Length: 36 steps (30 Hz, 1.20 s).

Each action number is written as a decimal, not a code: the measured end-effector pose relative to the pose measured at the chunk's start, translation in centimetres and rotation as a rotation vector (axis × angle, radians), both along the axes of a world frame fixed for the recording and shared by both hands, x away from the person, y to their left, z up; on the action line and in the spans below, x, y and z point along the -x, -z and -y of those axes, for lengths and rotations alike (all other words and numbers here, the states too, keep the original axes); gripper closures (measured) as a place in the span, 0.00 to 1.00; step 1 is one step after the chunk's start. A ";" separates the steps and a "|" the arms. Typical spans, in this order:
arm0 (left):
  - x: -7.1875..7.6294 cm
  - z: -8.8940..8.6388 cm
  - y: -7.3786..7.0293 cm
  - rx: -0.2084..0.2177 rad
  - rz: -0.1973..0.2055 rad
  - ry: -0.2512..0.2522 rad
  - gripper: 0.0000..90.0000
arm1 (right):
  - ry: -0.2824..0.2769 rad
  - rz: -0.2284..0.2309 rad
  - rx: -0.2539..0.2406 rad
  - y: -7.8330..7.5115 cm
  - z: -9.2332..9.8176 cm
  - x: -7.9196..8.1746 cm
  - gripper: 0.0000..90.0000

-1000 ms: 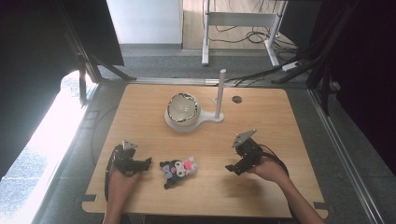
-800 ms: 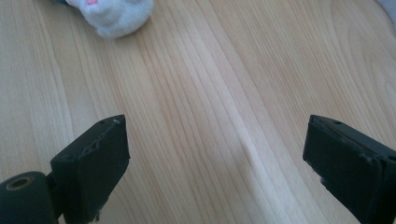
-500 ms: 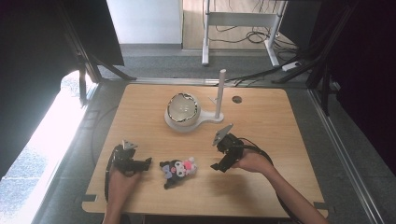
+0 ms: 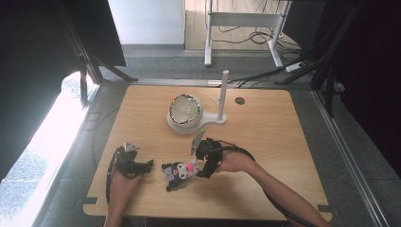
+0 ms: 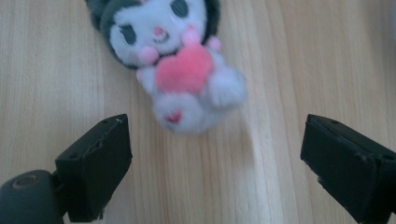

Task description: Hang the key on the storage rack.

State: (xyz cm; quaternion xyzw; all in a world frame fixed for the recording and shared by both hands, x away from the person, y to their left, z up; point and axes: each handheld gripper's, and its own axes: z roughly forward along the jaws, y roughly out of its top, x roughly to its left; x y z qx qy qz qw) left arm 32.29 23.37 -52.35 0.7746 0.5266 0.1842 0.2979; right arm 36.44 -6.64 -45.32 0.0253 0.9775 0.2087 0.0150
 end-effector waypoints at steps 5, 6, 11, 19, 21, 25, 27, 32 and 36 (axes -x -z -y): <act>0.0 0.0 0.0 0.001 0.000 0.000 0.00 | -0.053 -0.004 0.034 0.5 -1.8 0.2 0.11; 0.0 0.0 0.0 0.000 0.000 0.000 0.00 | -0.063 -0.006 0.036 0.7 -2.1 0.2 0.11; 0.0 0.0 0.0 0.000 0.000 0.000 0.00 | -0.100 -0.011 0.081 2.0 -4.1 0.2 0.16; 0.0 0.0 0.0 -0.001 0.001 0.000 0.00 | -0.142 0.021 0.164 2.9 -5.0 0.9 0.43; 0.0 0.0 0.0 -0.001 0.001 0.000 0.00 | -0.141 0.017 0.159 2.8 -5.0 0.8 0.45; 0.0 0.0 0.0 -0.001 0.001 0.000 0.00 | -0.112 -0.015 0.122 1.8 -4.4 0.6 0.50; 0.0 0.0 0.0 -0.002 0.001 0.000 0.00 | -0.105 -0.017 0.114 1.6 -4.2 0.6 0.50; 0.0 0.0 0.0 0.000 -0.001 0.000 0.00 | -0.070 -0.032 0.087 0.6 -3.2 0.2 0.50; 0.0 0.0 0.0 0.000 -0.001 0.000 0.00 | -0.044 -0.039 0.080 -0.1 -2.3 0.0 0.50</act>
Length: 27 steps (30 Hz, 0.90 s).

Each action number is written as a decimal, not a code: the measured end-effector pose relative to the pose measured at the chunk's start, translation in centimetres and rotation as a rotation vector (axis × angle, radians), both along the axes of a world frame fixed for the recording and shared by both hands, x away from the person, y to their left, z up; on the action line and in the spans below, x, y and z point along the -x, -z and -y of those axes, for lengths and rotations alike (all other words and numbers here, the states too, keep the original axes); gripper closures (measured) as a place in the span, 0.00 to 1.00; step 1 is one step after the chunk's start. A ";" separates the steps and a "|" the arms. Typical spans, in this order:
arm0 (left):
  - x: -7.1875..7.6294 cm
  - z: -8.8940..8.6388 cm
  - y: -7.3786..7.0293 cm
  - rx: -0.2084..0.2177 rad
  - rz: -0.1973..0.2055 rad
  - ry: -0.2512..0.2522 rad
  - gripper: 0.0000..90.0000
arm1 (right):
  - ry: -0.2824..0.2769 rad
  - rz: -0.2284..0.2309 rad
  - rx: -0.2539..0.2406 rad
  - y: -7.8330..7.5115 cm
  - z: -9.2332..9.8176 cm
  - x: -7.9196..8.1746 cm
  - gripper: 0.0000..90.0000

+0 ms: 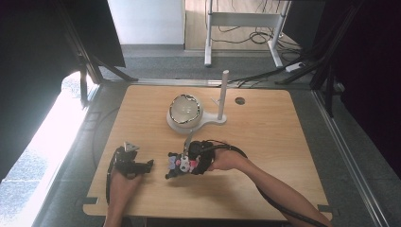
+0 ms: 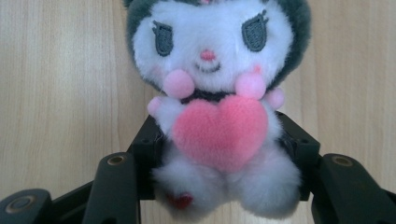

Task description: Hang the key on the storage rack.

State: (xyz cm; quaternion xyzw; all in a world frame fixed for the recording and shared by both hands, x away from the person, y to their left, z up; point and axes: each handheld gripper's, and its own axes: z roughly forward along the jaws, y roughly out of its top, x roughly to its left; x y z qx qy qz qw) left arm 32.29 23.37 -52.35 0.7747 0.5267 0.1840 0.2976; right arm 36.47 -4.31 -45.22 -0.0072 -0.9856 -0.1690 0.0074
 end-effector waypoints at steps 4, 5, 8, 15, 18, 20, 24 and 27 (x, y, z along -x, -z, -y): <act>0.0 0.0 0.0 0.000 0.000 0.000 0.00 | 0.027 -0.004 -0.014 -0.7 1.1 -0.2 0.50; 0.0 0.0 0.0 0.000 0.000 0.000 0.00 | 0.027 -0.002 -0.017 -0.8 1.2 -0.3 0.50; 0.0 0.0 0.0 0.001 0.001 -0.002 0.00 | 0.043 -0.009 -0.027 -1.3 2.0 -0.4 0.51; 0.0 0.0 0.0 0.001 0.001 -0.001 0.00 | 0.084 -0.012 -0.047 -2.4 3.7 -0.9 0.51; 0.0 0.0 0.0 0.001 0.001 -0.001 0.00 | 0.105 -0.007 -0.059 -2.9 4.6 -1.1 0.51; 0.0 0.0 0.0 0.001 0.001 -0.001 0.00 | 0.116 -0.005 -0.063 -3.2 5.2 -1.3 0.51; 0.0 0.0 0.0 0.001 0.002 -0.001 0.00 | 0.143 -0.009 -0.074 -3.9 6.2 -1.7 0.51; 0.0 0.0 0.0 -0.001 0.003 0.001 0.00 | 0.168 -0.006 -0.077 -4.6 7.1 -2.0 0.51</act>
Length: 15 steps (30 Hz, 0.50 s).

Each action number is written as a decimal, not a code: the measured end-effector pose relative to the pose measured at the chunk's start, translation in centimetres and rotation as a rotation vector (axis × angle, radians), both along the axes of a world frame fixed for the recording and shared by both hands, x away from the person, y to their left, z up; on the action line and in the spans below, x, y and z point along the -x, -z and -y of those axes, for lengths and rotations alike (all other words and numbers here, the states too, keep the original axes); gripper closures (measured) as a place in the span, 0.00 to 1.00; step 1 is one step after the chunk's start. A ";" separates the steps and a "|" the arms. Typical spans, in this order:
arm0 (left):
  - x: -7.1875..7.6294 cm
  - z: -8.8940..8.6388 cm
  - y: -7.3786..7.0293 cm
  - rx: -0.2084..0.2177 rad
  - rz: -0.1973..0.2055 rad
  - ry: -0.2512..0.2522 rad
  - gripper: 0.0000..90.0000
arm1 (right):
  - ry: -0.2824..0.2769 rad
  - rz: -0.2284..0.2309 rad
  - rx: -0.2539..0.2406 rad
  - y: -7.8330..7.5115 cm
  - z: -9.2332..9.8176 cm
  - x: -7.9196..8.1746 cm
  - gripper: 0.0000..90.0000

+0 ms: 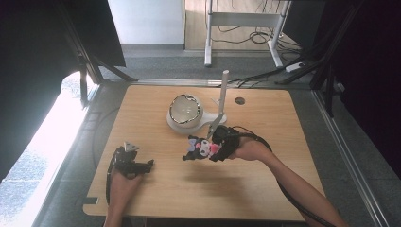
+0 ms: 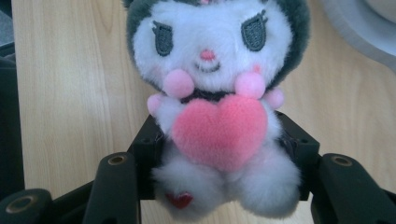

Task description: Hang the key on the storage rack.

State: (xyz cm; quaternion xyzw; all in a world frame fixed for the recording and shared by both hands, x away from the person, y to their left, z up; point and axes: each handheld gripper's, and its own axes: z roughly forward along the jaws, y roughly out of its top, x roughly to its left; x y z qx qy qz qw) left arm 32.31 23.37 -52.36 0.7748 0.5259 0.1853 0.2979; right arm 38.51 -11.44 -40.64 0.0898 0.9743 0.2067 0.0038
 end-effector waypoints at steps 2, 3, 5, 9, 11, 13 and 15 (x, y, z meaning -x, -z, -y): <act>0.0 0.0 0.0 0.000 0.000 0.000 0.00 | 0.014 0.009 -0.003 -0.4 0.7 -0.3 0.51; 0.0 0.0 0.0 0.002 0.001 -0.002 0.00 | 0.025 0.011 -0.005 -0.7 1.1 -0.5 0.51; 0.0 0.0 0.0 0.002 0.001 -0.001 0.00 | 0.048 0.011 -0.011 -1.1 1.9 -0.9 0.51; 0.0 0.0 0.0 0.001 0.002 -0.002 0.00 | 0.089 0.004 -0.021 -1.8 3.4 -1.6 0.51; 0.0 0.0 0.0 0.002 0.001 -0.002 0.00 | 0.111 0.005 -0.026 -2.2 4.1 -2.0 0.51; 0.0 0.0 0.0 0.002 0.001 -0.002 0.00 | 0.133 0.007 -0.033 -2.5 4.8 -2.3 0.51; 0.0 0.0 0.0 0.002 0.001 -0.001 0.00 | 0.148 0.010 -0.034 -3.0 5.5 -2.7 0.51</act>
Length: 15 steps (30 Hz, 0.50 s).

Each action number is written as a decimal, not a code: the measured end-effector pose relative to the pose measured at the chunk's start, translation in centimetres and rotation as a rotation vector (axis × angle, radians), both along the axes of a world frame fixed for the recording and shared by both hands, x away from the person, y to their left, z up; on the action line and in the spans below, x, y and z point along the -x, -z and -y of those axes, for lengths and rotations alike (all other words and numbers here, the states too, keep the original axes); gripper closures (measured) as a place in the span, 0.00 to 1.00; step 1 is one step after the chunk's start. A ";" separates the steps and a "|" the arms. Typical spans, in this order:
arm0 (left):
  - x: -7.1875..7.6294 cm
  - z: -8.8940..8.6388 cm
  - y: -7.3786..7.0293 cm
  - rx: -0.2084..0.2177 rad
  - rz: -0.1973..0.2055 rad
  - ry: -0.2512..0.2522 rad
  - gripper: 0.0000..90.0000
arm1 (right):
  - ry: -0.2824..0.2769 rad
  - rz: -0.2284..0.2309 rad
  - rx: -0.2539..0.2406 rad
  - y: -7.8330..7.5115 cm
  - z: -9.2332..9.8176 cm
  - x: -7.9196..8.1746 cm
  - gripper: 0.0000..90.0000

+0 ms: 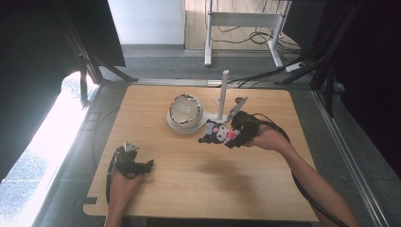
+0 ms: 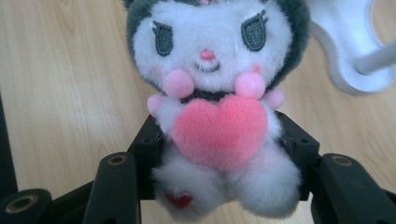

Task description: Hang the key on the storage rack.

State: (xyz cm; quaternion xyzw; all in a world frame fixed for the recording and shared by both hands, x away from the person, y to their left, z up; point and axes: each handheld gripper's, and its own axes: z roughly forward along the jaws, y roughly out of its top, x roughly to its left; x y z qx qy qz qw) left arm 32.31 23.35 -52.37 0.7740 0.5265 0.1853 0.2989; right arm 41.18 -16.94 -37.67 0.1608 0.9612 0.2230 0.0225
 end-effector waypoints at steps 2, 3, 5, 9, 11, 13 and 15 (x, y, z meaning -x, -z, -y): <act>0.0 0.0 0.0 0.000 0.000 0.000 0.00 | 0.019 0.005 -0.003 -0.4 0.7 -0.3 0.51; 0.0 0.0 0.0 0.000 0.000 0.000 0.00 | 0.027 0.004 -0.004 -0.5 0.9 -0.4 0.51; 0.0 0.0 0.0 0.000 0.000 0.000 0.00 | 0.047 0.010 -0.002 -0.9 1.6 -0.7 0.51; 0.0 0.0 0.0 0.000 0.001 0.000 0.00 | 0.081 0.016 -0.010 -1.5 2.6 -1.2 0.51; 0.0 0.0 0.0 -0.001 0.001 0.000 0.00 | 0.104 0.019 -0.014 -1.9 3.3 -1.4 0.51; 0.0 0.0 0.0 -0.001 0.001 0.000 0.00 | 0.121 0.023 -0.016 -2.2 3.8 -1.7 0.51; 0.0 0.0 0.0 -0.001 0.001 0.000 0.00 | 0.148 0.026 -0.024 -2.7 4.4 -2.0 0.51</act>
